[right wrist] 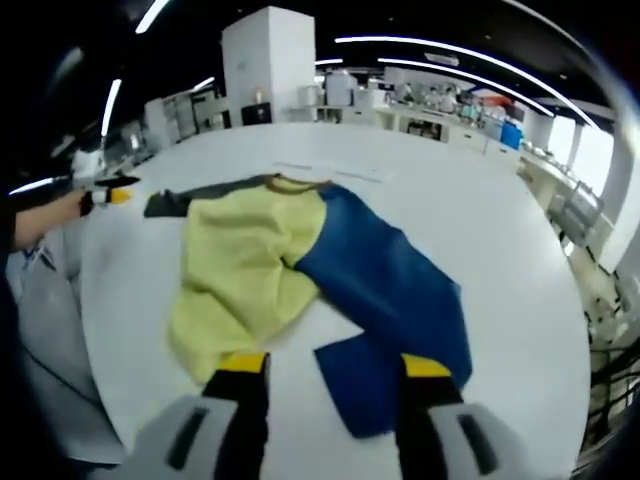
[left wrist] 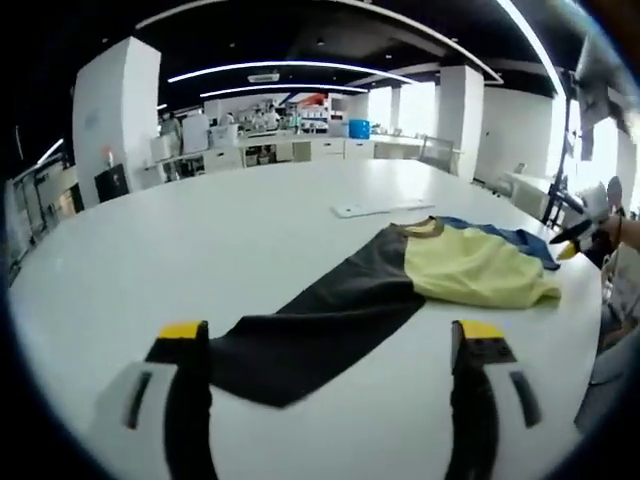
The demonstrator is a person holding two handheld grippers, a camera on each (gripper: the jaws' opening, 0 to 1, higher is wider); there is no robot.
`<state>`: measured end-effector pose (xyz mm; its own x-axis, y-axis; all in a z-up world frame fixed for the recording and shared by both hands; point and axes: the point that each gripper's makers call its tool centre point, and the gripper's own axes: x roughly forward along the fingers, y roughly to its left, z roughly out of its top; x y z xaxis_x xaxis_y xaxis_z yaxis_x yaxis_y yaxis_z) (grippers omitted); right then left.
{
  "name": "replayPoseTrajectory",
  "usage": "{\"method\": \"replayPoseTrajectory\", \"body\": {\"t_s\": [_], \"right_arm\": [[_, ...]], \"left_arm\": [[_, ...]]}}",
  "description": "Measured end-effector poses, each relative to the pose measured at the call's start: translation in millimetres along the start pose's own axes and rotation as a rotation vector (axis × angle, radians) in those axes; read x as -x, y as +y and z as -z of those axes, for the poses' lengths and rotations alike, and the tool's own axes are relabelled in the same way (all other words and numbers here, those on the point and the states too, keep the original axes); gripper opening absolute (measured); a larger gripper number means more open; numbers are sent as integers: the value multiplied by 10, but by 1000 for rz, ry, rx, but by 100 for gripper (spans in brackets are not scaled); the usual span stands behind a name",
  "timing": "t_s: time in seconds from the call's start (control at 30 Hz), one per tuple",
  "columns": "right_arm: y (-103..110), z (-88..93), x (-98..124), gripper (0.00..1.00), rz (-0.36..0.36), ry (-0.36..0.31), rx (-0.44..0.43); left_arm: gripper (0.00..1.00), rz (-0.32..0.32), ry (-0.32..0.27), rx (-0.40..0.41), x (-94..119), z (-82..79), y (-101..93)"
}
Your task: Fold the garment on the visible template until the final outline fits inside the template.
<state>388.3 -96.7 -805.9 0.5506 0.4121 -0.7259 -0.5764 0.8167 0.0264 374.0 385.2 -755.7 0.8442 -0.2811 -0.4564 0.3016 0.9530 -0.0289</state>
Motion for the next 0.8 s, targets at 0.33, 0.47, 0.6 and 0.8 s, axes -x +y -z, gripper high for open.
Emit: {"method": "replayPoseTrajectory", "body": {"t_s": [0.33, 0.47, 0.6, 0.8], "right_arm": [[25, 210, -80, 40, -12, 67, 36], [22, 258, -98, 38, -13, 76, 33], [18, 314, -121, 35, -8, 93, 29], [-68, 414, -145, 28, 26, 139, 40]], "left_arm": [[99, 77, -35, -41, 185, -40, -312], [99, 106, -31, -50, 202, -25, -444], [99, 135, -30, -49, 276, -1, -557], [99, 167, -32, -62, 357, 7, -721]]}}
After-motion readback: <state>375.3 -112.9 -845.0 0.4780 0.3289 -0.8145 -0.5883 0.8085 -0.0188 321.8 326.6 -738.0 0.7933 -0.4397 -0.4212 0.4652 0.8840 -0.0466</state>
